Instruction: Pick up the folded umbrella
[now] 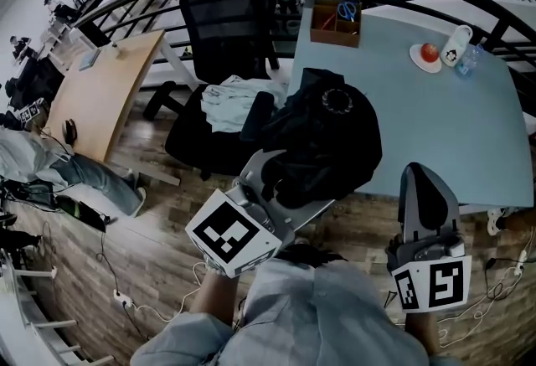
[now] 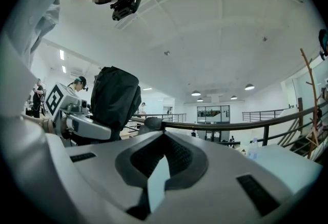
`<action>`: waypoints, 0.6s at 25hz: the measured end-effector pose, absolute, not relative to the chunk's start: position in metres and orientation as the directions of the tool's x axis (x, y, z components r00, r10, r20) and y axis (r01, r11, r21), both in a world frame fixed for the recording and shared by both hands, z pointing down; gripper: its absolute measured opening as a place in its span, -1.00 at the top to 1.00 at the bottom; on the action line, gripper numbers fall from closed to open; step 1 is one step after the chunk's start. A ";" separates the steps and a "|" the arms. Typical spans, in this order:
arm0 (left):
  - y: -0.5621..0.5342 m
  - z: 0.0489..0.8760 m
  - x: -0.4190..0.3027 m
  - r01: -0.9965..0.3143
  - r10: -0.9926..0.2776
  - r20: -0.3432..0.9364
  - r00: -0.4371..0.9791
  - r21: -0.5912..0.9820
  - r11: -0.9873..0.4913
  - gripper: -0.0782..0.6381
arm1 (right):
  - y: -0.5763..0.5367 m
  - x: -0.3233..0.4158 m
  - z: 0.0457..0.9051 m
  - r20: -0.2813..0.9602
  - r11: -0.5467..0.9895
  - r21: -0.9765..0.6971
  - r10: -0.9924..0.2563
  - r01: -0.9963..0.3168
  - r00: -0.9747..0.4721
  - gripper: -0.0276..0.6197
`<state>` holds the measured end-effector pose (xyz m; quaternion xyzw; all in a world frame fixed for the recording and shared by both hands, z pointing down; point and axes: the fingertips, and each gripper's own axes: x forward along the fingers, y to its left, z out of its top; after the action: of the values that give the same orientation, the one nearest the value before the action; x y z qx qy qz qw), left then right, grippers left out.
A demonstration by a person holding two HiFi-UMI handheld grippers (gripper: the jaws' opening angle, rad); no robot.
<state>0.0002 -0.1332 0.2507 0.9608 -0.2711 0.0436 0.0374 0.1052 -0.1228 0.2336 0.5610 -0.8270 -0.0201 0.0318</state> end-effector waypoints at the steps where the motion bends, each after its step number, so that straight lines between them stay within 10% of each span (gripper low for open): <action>1: -0.133 0.250 0.001 -0.524 -0.518 0.104 0.849 0.046 -0.851 0.01 | -0.122 0.106 0.233 0.029 0.369 0.069 -0.929 -0.927 -0.368 0.91; 15: -0.133 0.252 0.004 -0.524 -0.518 0.105 0.849 0.044 -0.850 0.01 | -0.122 0.110 0.234 0.030 0.370 0.071 -0.929 -0.926 -0.369 0.91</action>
<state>0.0040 -0.1328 0.2520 0.9608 -0.2712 0.0446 0.0353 0.1104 -0.1223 0.2344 0.5608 -0.8271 -0.0210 0.0325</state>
